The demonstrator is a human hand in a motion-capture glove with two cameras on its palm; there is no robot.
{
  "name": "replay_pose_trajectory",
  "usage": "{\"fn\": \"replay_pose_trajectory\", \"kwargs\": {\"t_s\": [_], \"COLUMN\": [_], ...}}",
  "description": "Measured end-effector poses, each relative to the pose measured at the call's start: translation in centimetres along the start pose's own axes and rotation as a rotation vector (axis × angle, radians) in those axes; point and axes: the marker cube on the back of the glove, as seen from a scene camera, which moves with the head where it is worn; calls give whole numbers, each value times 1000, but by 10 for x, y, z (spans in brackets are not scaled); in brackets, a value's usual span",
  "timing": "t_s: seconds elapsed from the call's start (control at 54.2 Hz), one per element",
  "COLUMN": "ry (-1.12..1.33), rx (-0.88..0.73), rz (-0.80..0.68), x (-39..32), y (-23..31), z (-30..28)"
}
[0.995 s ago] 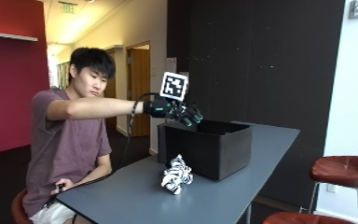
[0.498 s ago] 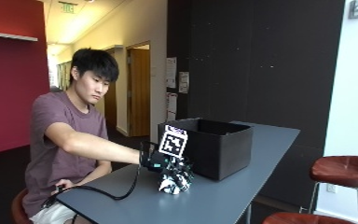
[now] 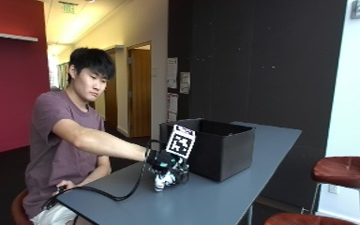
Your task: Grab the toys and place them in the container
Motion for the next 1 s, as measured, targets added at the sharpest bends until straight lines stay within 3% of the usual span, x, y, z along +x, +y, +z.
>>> {"fn": "replay_pose_trajectory", "kwargs": {"t_s": [0.092,0.184,0.295,0.424,0.516,0.737,0.811,0.903,0.995], "ry": [-3,55,7,154,231,129,-89,5,-67], "rx": [-146,-172,-128,-61,-5,92,119,146,164], "rz": [-16,-18,2,-86,-51,-44,-86,-73,-87], "x": [-3,-4,-19,-25,-36,-97,-134,-152,-185], "y": [14,29,40,56,60,67,69,61,54], "z": [-13,-40,-87,-151,-190,-278,-305,-314,-327]}}
